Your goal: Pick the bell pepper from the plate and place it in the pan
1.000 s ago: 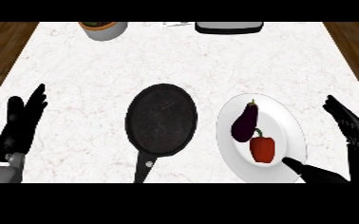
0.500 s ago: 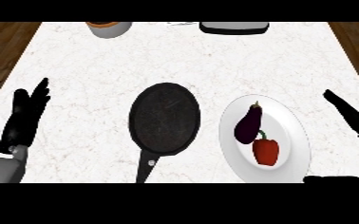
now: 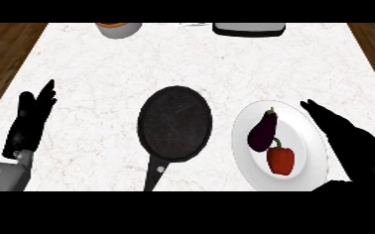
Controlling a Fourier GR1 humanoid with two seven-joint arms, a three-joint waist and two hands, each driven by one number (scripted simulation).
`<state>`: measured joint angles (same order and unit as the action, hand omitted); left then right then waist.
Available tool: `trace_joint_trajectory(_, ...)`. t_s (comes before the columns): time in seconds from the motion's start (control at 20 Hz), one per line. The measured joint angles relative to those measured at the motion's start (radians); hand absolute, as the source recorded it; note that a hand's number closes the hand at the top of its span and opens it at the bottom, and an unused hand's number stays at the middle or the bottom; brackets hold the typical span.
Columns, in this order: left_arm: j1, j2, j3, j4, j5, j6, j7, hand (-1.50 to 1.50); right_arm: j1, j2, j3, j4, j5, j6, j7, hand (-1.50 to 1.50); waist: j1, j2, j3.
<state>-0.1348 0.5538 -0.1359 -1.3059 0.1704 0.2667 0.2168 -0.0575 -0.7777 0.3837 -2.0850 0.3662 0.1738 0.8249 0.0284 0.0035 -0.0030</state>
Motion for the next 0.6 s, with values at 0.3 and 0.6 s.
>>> trace_joint_trajectory(0.3, -0.023, -0.013, 0.035, 0.037, -0.015, -0.026, 0.003, 0.0, -0.104, 0.146, 0.109, 0.107, 0.073, 0.084, 0.107, -1.5, -0.016, -0.002, 0.002)
trace_joint_trajectory(0.6, 0.002, -0.029, 0.072, 0.022, -0.04, -0.051, 0.007, 0.0, -0.098, 0.227, 0.135, 0.189, 0.177, 0.113, 0.098, -1.5, -0.023, -0.003, 0.003)
